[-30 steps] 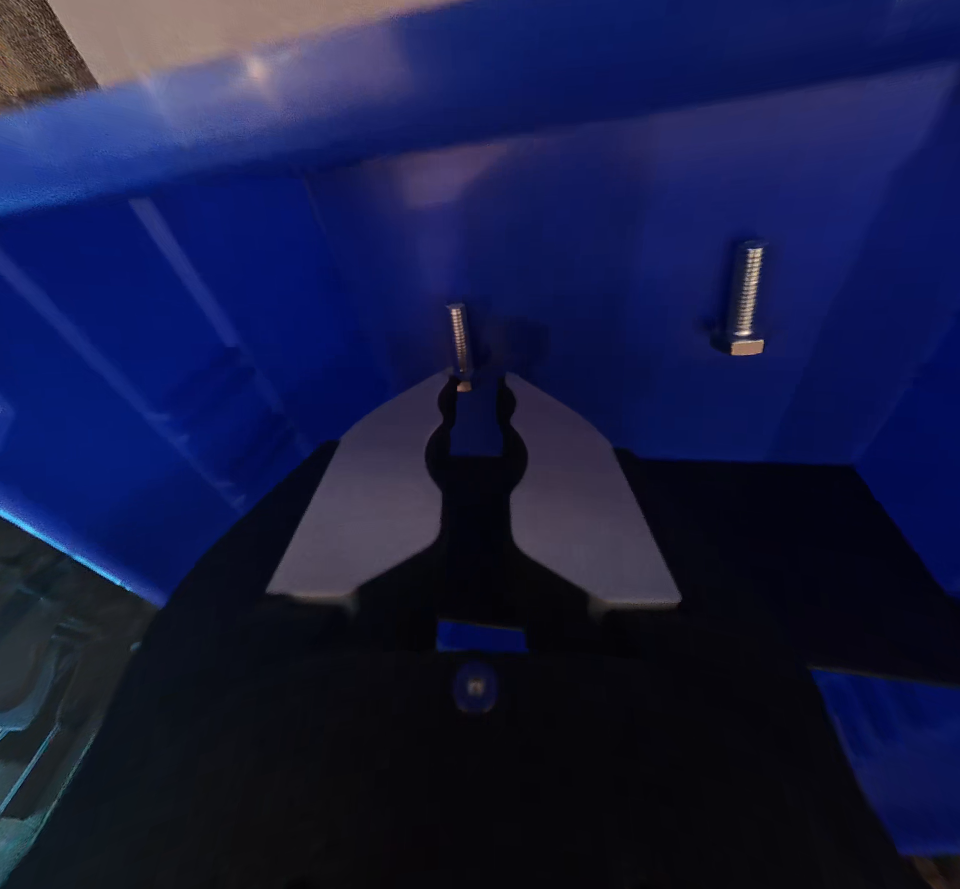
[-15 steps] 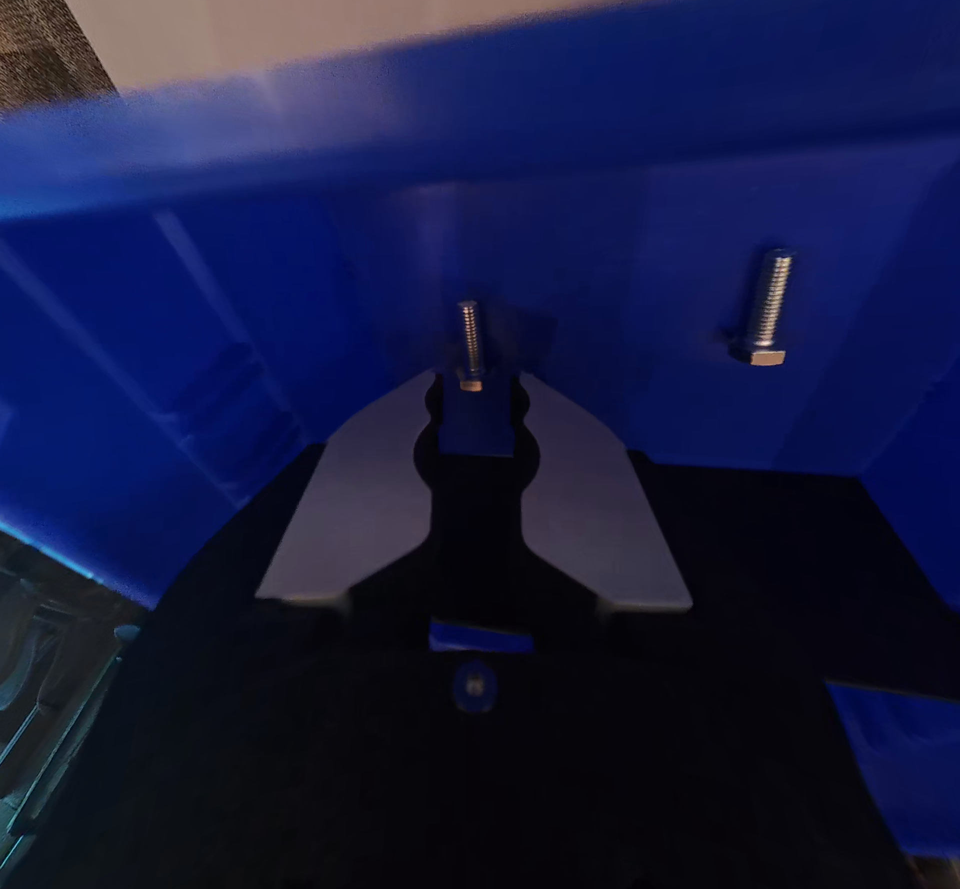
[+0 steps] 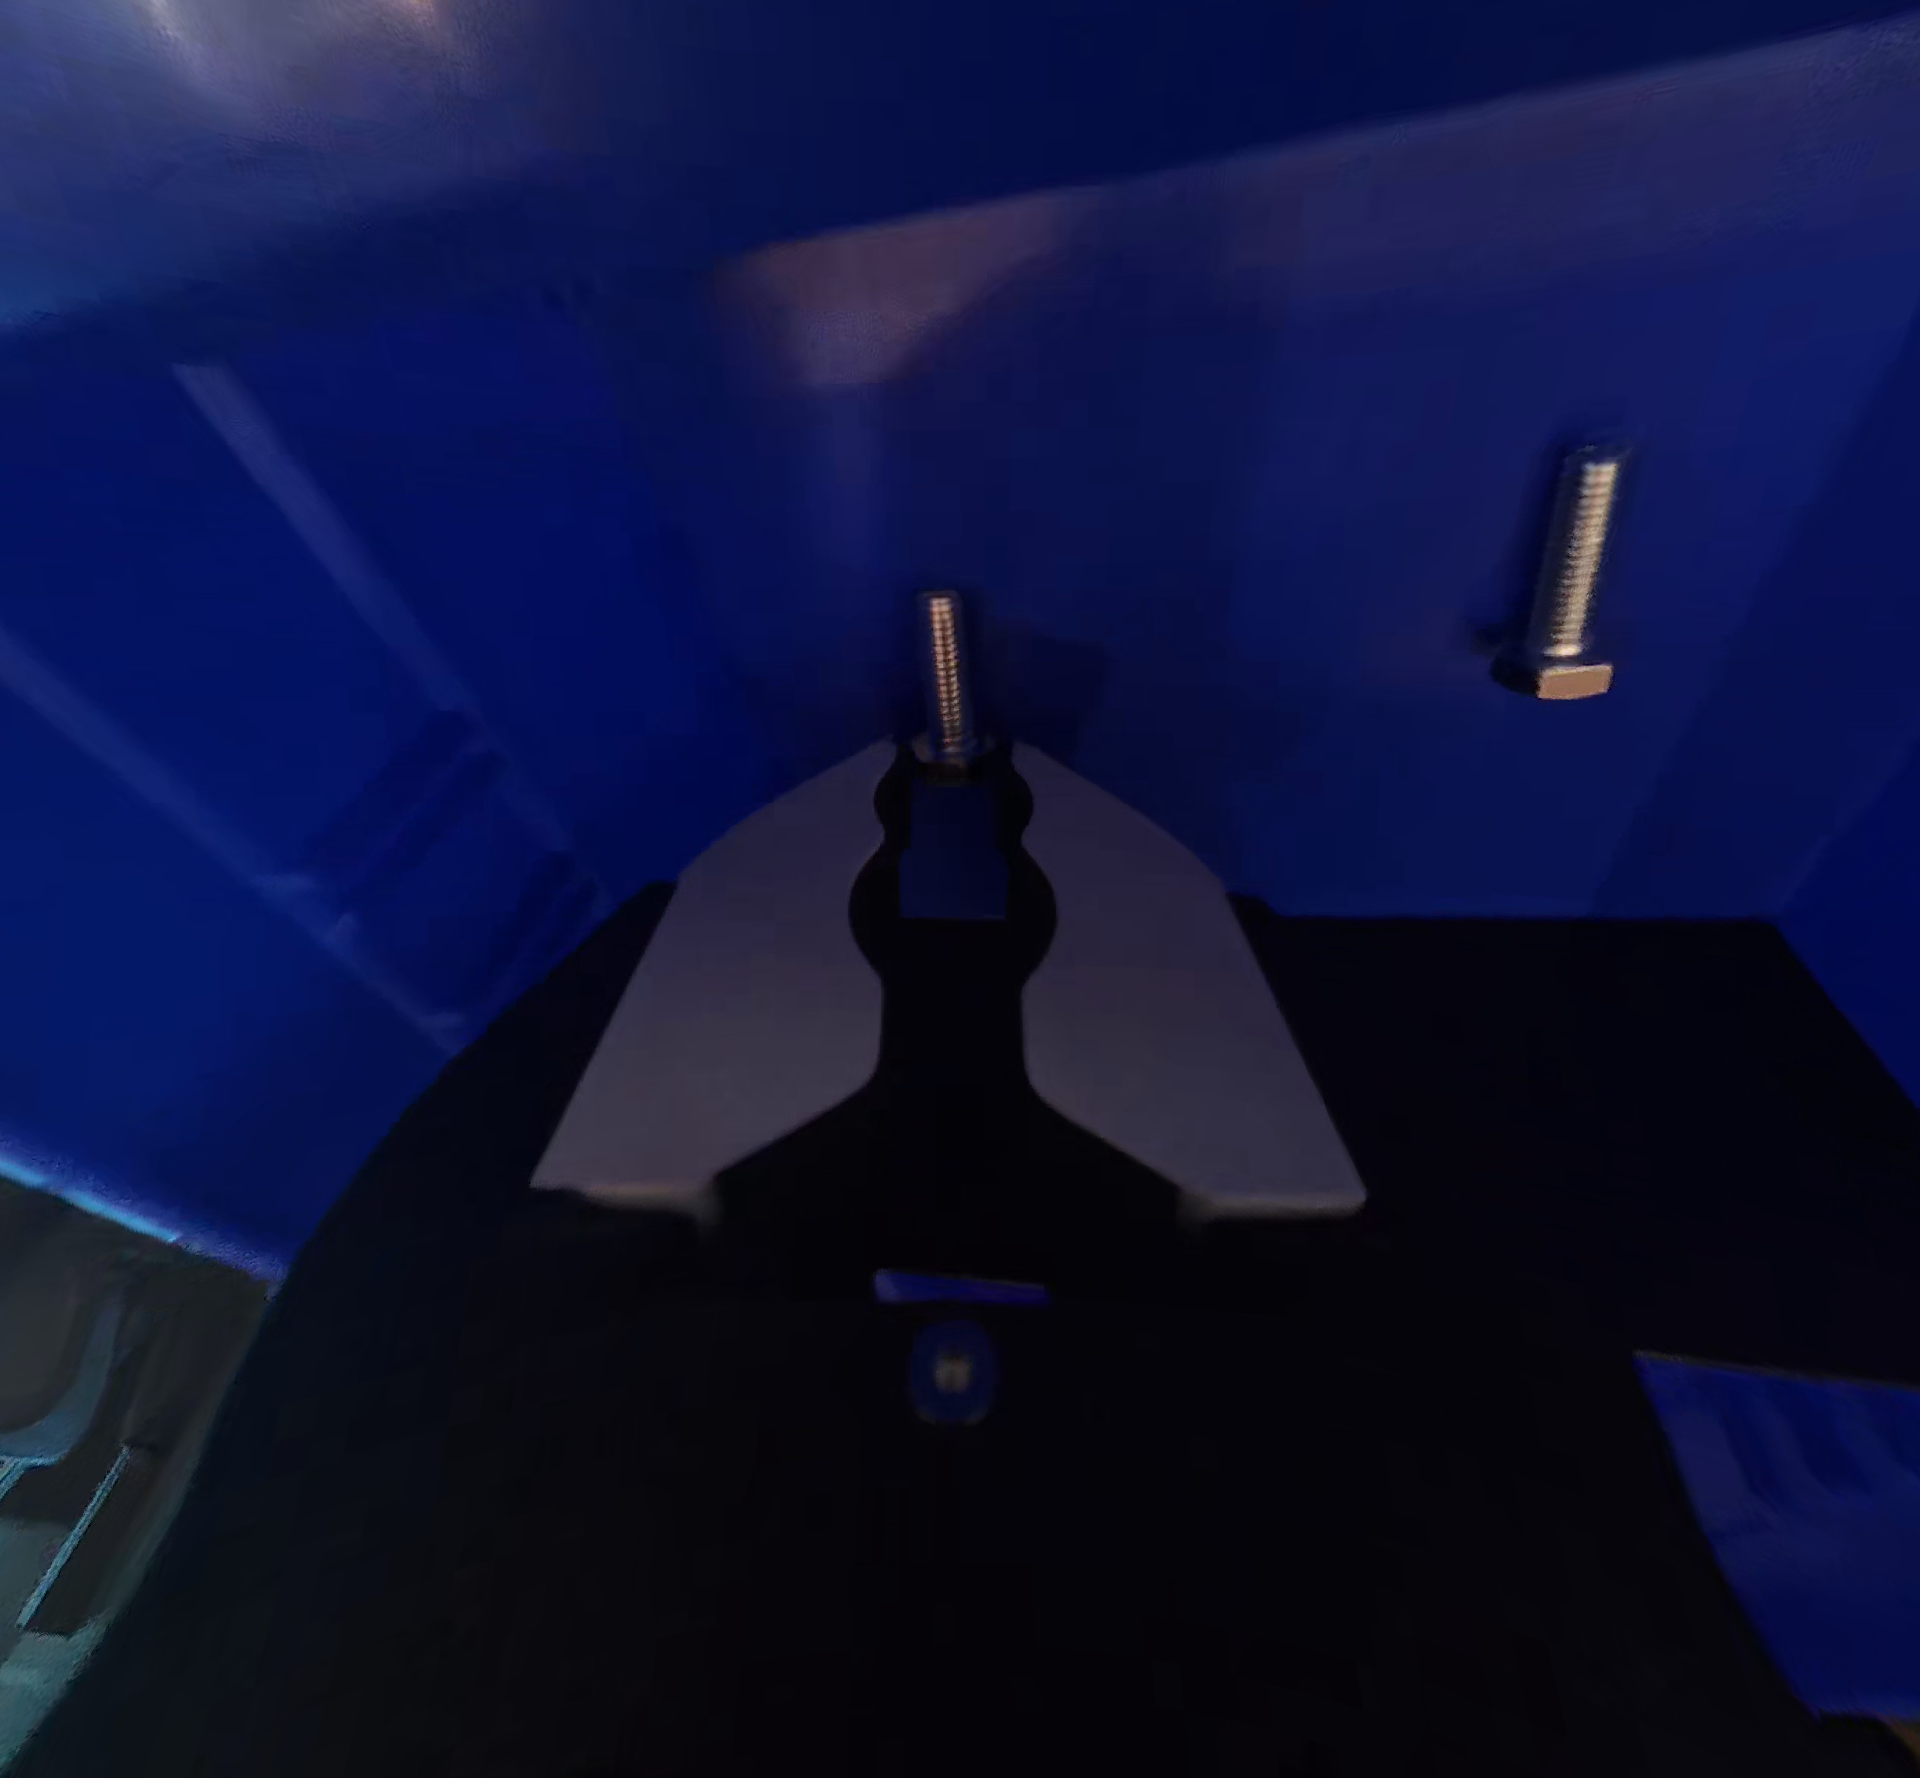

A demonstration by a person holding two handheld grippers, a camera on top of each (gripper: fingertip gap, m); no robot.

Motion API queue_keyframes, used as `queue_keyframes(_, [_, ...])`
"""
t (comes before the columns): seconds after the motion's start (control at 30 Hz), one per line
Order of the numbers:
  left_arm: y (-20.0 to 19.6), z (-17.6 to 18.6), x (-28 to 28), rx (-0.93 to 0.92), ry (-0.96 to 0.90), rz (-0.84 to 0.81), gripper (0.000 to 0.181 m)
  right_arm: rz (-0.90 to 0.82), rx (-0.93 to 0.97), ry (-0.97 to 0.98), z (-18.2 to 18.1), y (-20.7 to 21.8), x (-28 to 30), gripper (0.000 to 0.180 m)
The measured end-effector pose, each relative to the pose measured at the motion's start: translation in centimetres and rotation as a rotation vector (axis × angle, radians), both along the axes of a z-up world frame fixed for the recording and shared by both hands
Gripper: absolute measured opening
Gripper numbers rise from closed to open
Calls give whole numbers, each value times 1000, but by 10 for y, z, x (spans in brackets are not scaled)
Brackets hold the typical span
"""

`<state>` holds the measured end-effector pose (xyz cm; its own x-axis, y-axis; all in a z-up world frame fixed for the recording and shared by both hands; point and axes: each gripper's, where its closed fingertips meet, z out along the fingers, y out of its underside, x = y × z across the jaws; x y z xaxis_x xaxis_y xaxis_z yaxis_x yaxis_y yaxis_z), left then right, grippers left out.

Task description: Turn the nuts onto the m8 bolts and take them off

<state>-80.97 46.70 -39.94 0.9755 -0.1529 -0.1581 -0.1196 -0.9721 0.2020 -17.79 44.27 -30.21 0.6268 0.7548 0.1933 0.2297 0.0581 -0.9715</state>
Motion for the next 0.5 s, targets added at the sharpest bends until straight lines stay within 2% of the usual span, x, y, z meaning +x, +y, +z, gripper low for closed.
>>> queue_keyframes(0.5, [-4,54,40,272,-183,-117,15,13,10,20,5,-3,-1,77])
